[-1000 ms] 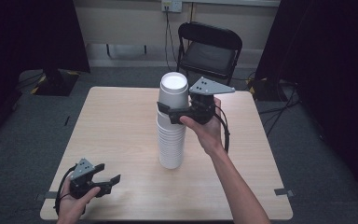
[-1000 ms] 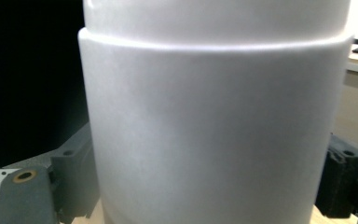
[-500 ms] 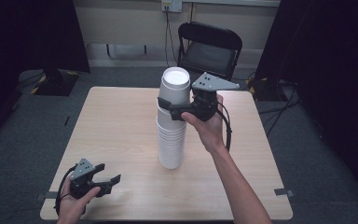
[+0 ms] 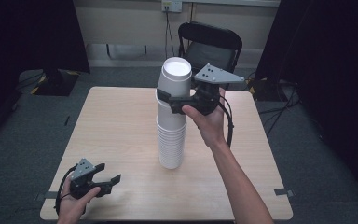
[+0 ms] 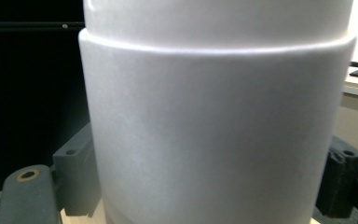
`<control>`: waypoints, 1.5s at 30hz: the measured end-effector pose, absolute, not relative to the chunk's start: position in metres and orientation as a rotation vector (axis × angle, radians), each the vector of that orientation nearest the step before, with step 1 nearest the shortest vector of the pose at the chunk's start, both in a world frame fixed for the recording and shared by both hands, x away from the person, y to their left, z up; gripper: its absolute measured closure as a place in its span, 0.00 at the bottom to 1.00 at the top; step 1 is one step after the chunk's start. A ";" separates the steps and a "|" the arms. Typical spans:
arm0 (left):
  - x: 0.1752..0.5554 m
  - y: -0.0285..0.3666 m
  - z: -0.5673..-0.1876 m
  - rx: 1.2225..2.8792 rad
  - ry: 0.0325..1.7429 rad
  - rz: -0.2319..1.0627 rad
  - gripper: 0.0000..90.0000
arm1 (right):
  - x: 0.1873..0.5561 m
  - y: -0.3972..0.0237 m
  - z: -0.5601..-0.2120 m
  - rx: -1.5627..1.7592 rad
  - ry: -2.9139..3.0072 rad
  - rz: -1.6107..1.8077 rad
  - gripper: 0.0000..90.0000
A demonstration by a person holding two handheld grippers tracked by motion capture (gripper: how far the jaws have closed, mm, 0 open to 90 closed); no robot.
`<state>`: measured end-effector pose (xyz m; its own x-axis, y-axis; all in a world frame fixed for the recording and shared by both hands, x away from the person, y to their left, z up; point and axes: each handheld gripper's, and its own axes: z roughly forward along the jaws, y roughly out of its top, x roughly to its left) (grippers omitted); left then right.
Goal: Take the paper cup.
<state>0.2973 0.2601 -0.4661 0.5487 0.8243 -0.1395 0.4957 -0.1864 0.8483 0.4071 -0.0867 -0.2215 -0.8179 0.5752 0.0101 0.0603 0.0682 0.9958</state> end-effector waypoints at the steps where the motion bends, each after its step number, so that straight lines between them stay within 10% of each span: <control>1: 0.297 0.260 -0.466 1.843 1.083 0.438 0.21 | 0.407 -0.087 -0.221 0.631 1.963 1.807 0.16; 45: 0.292 0.247 -0.461 1.837 0.921 0.481 0.20 | 0.386 -0.179 -0.243 0.939 1.794 1.681 0.17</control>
